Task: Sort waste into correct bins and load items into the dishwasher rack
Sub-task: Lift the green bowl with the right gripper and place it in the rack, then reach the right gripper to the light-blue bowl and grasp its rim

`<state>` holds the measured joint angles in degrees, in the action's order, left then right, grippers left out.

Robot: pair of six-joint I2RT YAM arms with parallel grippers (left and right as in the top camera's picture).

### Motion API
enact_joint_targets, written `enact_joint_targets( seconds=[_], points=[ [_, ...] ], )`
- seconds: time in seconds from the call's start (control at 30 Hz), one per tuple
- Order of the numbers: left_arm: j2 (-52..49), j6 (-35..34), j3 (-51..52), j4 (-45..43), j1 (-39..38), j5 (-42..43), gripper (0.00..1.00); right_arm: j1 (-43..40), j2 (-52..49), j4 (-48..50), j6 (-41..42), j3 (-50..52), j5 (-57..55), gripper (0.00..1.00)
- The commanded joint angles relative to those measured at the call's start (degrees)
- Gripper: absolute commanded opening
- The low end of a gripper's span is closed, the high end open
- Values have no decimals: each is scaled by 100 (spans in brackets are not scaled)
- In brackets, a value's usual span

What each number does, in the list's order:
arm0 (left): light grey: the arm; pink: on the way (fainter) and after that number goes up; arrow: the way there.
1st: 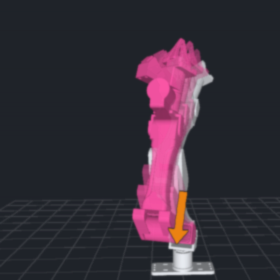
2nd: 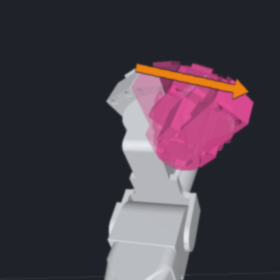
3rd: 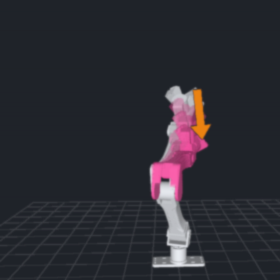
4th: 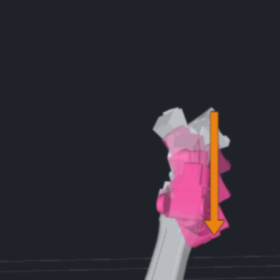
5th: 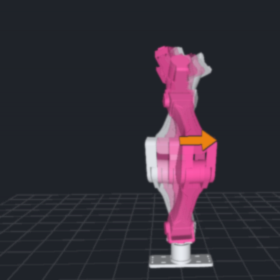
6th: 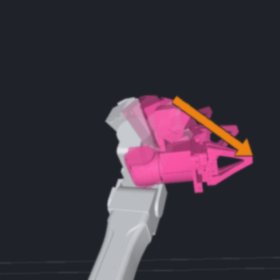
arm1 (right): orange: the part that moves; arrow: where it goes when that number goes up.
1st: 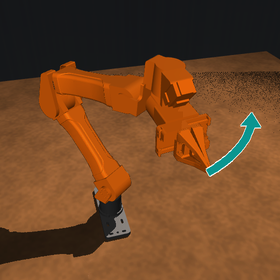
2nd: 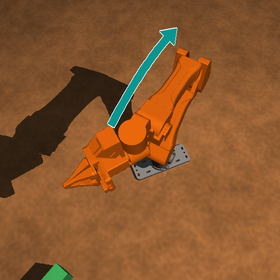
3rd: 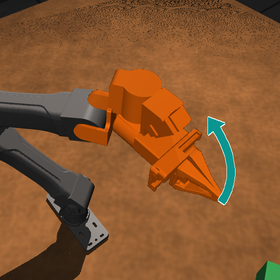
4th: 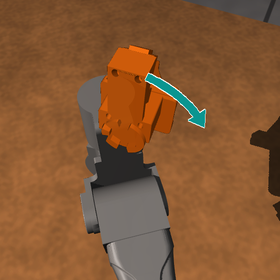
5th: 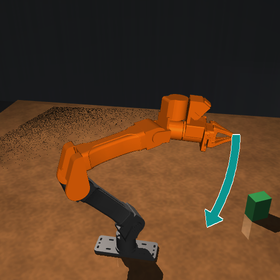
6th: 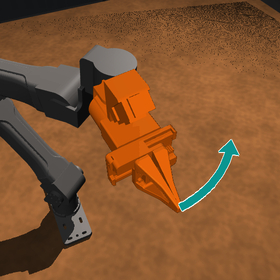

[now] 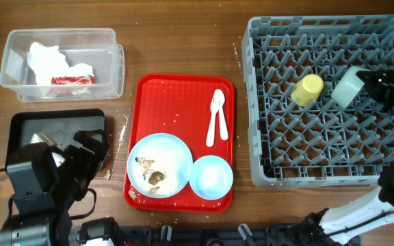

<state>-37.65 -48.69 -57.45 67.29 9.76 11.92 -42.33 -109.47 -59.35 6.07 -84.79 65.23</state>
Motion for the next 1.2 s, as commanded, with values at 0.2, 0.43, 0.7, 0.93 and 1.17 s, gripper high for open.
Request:
enact_joint_targets(
  seconds=[0.2, 0.43, 0.7, 0.93, 1.17],
  points=[
    [11, 48, 2, -15, 11, 59, 100, -254, 501, -192, 621, 129, -2461, 16],
    [11, 48, 2, -15, 11, 59, 100, -221, 2072, -330, 942, 129, -2822, 31],
    [11, 48, 2, -15, 11, 59, 100, 299, 2653, -267, 1058, 129, -3287, 72],
    [11, 48, 2, -15, 11, 59, 100, 1541, 2634, -94, 732, 129, -3237, 69],
    [11, 48, 2, -15, 11, 59, 100, 4111, 2634, -1091, -302, 131, -2907, 69]
  ],
)
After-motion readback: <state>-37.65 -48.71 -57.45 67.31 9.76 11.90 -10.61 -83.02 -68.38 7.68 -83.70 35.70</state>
